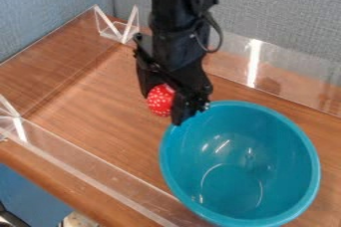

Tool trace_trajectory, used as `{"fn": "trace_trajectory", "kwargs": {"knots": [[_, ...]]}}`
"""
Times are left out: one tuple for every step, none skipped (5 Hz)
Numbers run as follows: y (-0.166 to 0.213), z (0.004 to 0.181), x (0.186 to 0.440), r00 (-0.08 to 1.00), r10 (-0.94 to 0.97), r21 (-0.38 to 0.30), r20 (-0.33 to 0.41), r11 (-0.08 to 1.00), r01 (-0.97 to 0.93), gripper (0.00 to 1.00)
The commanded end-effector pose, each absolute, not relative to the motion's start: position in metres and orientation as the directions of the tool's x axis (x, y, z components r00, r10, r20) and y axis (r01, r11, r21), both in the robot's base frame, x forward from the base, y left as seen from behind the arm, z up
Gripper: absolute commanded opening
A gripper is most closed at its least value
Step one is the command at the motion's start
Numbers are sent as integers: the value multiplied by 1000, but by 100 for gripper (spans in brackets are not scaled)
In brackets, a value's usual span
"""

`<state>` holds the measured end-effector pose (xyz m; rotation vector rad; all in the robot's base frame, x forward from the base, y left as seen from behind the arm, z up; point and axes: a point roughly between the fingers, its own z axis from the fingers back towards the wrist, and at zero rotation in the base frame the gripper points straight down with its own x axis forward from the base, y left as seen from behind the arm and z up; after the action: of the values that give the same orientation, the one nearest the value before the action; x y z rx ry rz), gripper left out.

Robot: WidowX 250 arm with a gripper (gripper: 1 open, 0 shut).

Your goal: Put the strawberry in the blue bowl

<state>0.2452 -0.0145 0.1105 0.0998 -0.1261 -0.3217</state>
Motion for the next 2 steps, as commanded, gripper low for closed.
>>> {"fn": "trace_trajectory", "kwargs": {"knots": [[-28,119,252,931,-334,124,148,940,318,0],[-45,116,248,927,-347,121,141,936,331,0]]}}
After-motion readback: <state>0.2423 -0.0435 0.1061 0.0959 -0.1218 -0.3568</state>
